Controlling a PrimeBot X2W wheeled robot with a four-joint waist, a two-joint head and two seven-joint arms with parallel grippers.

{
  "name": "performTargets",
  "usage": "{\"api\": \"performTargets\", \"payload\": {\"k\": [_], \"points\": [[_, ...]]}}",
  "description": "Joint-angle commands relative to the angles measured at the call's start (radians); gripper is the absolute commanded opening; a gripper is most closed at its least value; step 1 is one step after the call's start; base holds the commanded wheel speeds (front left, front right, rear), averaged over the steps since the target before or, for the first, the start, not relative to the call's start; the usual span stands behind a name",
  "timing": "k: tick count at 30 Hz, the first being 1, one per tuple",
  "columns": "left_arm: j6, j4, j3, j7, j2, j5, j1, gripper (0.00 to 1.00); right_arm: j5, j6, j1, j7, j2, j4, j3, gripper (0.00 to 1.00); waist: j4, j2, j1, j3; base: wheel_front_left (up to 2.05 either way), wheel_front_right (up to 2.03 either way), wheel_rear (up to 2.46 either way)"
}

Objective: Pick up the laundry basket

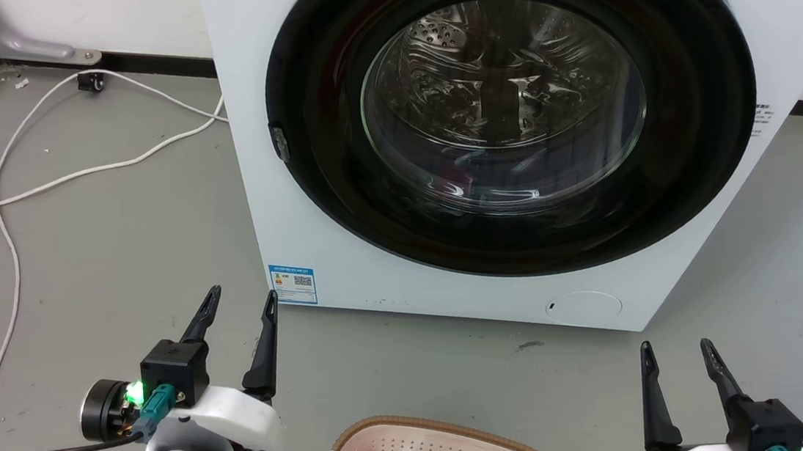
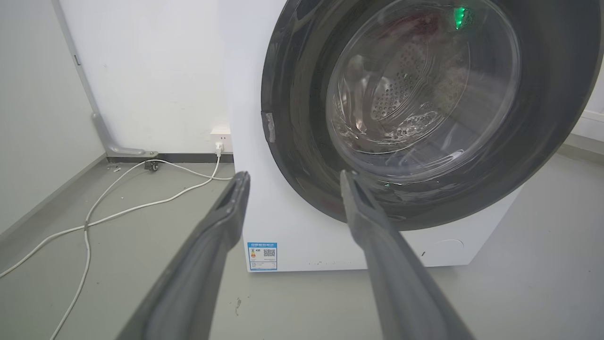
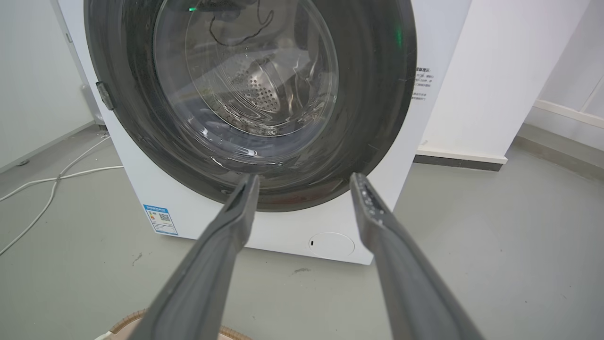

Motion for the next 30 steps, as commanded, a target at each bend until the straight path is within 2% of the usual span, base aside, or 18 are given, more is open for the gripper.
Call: {"api": "performTargets", "payload": {"k": [1,10,16,30], "points": [[0.001,0.002,0.000,-0.008,-0.001,-0.003,0.000,1.00,0.007,0.000,0.000,-0.004,0.005,0.002,-0.002,1.00,0.001,0.0000,0.0000,0.000,0.00,0.00,0.00],[0.005,0.003,-0.001,-0.008,-0.001,0.002,-0.001,1.00,0.014,0.000,-0.007,-0.007,0.005,0.010,-0.004,1.00,0.003,0.0000,0.0000,0.002,0.00,0.00,0.00],[-0.014,0.043,-0.005,-0.007,-0.001,-0.007,-0.009,1.00,0.028,0.000,-0.002,0.013,0.005,0.031,-0.006,1.00,0.002,0.0000,0.0000,0.015,0.00,0.00,0.00],[-0.069,0.347,-0.047,-0.005,-0.001,-0.061,-0.061,1.00,0.076,0.000,-0.032,0.058,0.004,0.218,-0.009,1.00,-0.016,0.0000,0.0000,0.100,0.00,0.00,0.00]]}}
